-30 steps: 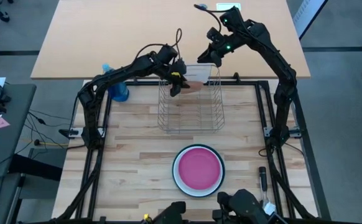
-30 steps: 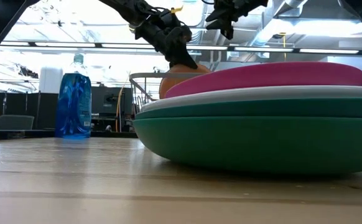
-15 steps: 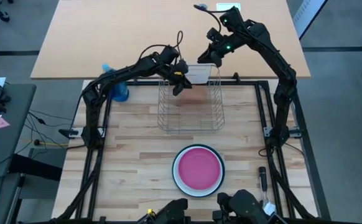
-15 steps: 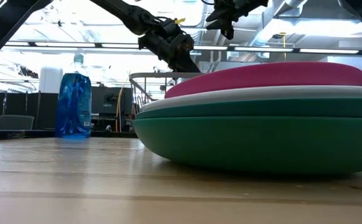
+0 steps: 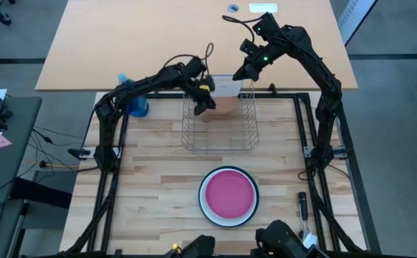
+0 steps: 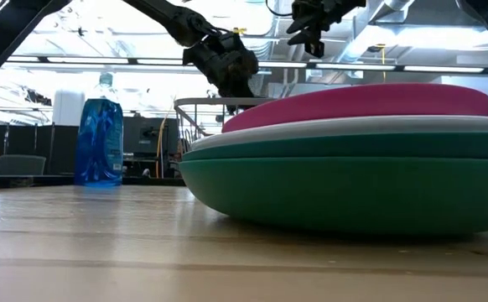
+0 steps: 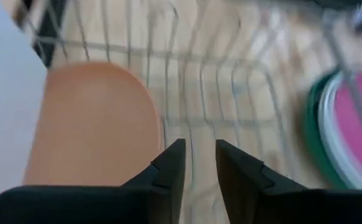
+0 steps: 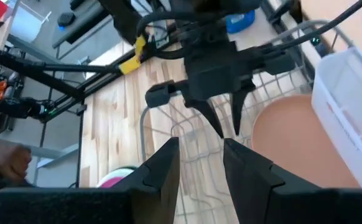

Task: Sort dishes
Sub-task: Put the brown plate in the dish rack

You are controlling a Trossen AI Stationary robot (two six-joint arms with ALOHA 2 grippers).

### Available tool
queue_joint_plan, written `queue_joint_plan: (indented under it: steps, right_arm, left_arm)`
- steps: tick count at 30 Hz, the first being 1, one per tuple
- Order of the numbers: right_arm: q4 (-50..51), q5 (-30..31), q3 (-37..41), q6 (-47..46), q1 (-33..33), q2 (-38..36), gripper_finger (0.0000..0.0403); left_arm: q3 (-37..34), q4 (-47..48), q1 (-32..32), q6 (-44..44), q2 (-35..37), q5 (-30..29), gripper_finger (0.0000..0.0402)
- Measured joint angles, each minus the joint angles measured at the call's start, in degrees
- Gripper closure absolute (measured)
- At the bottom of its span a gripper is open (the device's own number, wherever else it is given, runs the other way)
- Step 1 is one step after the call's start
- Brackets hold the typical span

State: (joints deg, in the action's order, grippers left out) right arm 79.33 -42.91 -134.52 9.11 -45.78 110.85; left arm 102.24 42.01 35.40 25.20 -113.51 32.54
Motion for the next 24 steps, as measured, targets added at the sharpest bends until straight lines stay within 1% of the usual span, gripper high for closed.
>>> queue_joint_plan:
  steps: [2,4,5,7,10,16,18,24]
  right_arm:
    - [0.65,0.04,0.00,0.34,0.00,0.00,0.0275]
    - [0.63,0.06,0.00,0.34,0.00,0.00,0.0275]
    - [0.63,0.08,0.00,0.34,0.00,0.00,0.0275]
    - [0.63,0.08,0.00,0.34,0.00,0.00,0.0275]
    - [0.99,0.12,0.00,0.34,0.30,0.00,0.0275]
    - [1.33,0.10,0.00,0.34,0.44,0.02,0.0275]
    - [1.38,0.09,0.00,0.34,0.42,0.02,0.0275]
    - [3.04,0.01,0.00,0.36,0.42,0.02,0.0275]
  left_arm:
    - [0.00,1.72,-1.08,4.55,0.00,-4.52,0.0298]
    - [0.00,1.30,-2.06,8.92,-0.02,-9.08,0.0278]
    - [0.00,0.37,-2.40,10.61,-0.02,-10.42,0.0268]
    - [0.00,-1.61,-2.67,12.64,-0.02,-10.91,0.0248]
    - [0.00,-2.52,-2.69,12.88,-0.02,-10.86,0.0227]
    - [0.02,-0.12,-2.32,11.82,-4.04,-10.45,0.0221]
    - [-0.04,0.12,-2.47,11.91,-5.32,-11.53,0.0221]
    - [-0.02,-0.90,-3.33,14.83,-5.51,-13.92,0.0227]
